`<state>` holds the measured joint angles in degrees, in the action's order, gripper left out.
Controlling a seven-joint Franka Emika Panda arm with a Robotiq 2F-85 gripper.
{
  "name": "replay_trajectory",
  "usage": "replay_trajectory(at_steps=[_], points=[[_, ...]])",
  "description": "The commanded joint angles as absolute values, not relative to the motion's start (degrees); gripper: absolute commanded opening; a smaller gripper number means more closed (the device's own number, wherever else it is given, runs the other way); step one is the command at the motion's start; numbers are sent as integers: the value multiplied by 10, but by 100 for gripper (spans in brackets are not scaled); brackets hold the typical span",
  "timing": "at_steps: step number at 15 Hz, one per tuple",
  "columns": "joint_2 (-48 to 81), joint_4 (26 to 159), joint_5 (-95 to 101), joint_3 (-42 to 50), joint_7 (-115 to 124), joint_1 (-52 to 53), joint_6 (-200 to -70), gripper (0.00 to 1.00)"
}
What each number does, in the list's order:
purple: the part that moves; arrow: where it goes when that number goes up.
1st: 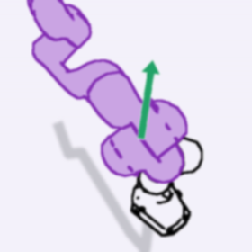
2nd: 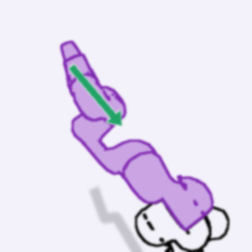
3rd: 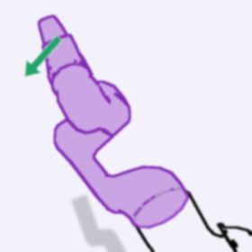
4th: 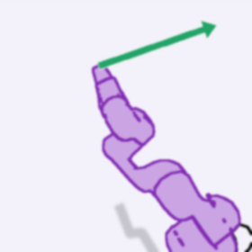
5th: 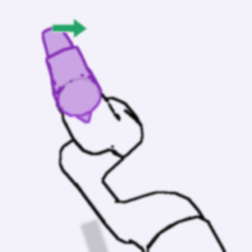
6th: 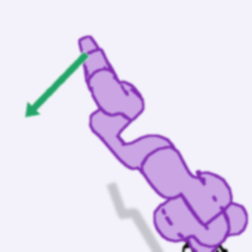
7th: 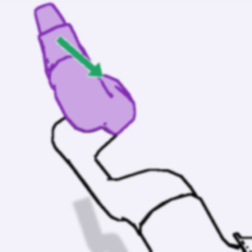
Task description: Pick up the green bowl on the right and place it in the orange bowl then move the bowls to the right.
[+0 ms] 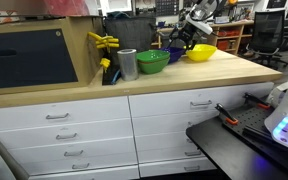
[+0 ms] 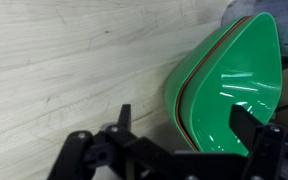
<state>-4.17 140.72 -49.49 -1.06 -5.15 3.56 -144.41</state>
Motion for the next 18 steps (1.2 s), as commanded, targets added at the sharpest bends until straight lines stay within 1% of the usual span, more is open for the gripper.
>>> replay_trajectory(at_steps=[1,10,11,12,14,15,17,18], points=[[-29,1412,-522,-16,-72,38,-1453,100],[33,1384,-605,-42,-138,46,-1492,100],[40,1380,-610,-46,-142,47,-1502,90],[45,1377,-614,-49,-152,47,-1510,74],[54,1373,-613,-52,-170,46,-1523,58],[57,1371,-614,-53,-182,46,-1530,49],[61,1370,-615,-53,-204,44,-1536,35],[60,1370,-615,-53,-212,43,-1536,27]])
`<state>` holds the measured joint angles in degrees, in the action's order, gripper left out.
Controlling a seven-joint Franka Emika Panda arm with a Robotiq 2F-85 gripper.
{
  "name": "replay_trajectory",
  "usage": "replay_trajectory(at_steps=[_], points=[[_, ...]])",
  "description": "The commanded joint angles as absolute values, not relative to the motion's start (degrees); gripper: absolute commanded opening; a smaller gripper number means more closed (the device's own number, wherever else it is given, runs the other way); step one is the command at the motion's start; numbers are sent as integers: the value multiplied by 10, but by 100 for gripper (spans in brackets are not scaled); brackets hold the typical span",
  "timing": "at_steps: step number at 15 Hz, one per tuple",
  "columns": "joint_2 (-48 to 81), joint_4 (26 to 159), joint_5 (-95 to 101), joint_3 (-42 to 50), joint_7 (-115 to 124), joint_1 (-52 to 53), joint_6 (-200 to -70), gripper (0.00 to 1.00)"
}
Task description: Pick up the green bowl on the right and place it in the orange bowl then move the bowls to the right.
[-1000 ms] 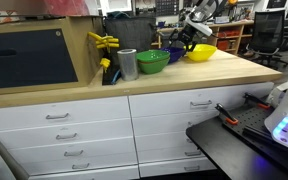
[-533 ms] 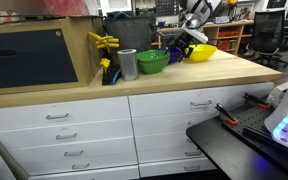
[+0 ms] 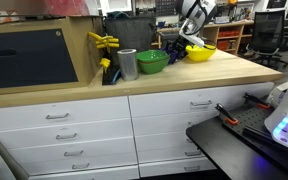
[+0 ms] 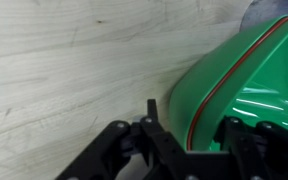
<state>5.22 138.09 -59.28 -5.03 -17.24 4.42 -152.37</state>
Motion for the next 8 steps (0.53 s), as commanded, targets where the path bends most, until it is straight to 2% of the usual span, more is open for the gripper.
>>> replay_trajectory(at_steps=[1,3,4,6,8], points=[[58,1370,-614,-52,-218,42,-1534,20],[46,1377,-598,-50,-216,42,-1530,5],[37,1384,-584,-47,-206,41,-1526,1],[19,1399,-550,-40,-189,33,-1517,4],[-1,1417,-502,-28,-167,24,-1511,1]])
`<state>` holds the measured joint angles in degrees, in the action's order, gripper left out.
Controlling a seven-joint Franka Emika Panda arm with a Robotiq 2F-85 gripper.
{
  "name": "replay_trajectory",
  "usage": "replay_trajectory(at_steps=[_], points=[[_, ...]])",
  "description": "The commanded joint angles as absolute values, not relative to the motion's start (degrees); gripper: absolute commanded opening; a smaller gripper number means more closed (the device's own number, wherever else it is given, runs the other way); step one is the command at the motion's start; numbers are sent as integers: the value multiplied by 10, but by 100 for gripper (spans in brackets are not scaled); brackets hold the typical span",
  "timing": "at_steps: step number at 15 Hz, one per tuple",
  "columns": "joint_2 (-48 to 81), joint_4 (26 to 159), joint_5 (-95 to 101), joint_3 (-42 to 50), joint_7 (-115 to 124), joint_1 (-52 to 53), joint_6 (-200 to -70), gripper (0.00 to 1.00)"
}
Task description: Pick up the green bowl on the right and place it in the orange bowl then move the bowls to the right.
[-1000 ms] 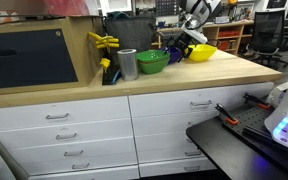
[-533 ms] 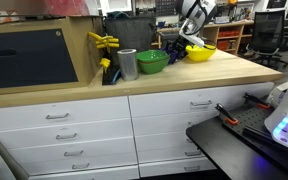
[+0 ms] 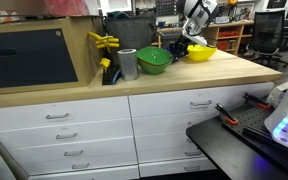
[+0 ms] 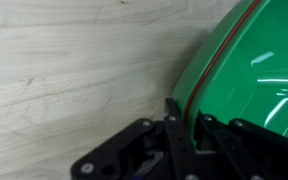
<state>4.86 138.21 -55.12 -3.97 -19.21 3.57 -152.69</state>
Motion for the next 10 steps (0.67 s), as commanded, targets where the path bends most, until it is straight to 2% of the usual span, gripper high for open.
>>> replay_trajectory(at_steps=[1,5,10], points=[[-12,1428,-473,-21,-153,18,-1505,3],[-66,1468,-332,13,-74,-11,-1467,3],[-129,1493,-171,54,34,-60,-1345,3]])
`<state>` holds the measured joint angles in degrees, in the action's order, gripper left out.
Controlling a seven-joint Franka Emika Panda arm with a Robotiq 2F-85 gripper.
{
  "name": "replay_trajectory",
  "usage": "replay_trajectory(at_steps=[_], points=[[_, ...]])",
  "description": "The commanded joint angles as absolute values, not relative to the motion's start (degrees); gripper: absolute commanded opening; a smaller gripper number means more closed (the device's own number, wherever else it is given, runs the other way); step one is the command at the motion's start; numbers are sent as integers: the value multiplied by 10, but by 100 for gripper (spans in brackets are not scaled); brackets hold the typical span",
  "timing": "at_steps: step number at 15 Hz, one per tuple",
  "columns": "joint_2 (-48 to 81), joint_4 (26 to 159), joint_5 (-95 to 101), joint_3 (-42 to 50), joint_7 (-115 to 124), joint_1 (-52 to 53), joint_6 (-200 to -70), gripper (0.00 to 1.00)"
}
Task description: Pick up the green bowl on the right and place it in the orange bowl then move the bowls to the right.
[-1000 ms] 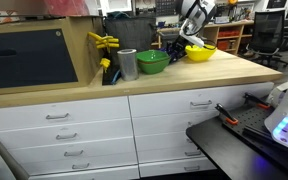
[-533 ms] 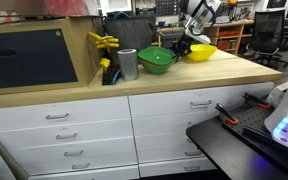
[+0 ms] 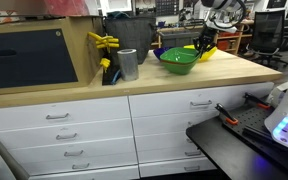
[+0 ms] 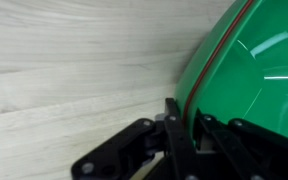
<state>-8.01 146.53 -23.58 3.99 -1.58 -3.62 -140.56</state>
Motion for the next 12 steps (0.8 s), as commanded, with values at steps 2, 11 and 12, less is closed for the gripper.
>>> replay_trajectory(at_steps=[2,11,12], points=[[-148,1499,-156,64,47,-70,-1305,3],[-152,1543,-264,53,33,-29,-1345,3],[-148,1545,-282,49,32,-19,-1356,3]])
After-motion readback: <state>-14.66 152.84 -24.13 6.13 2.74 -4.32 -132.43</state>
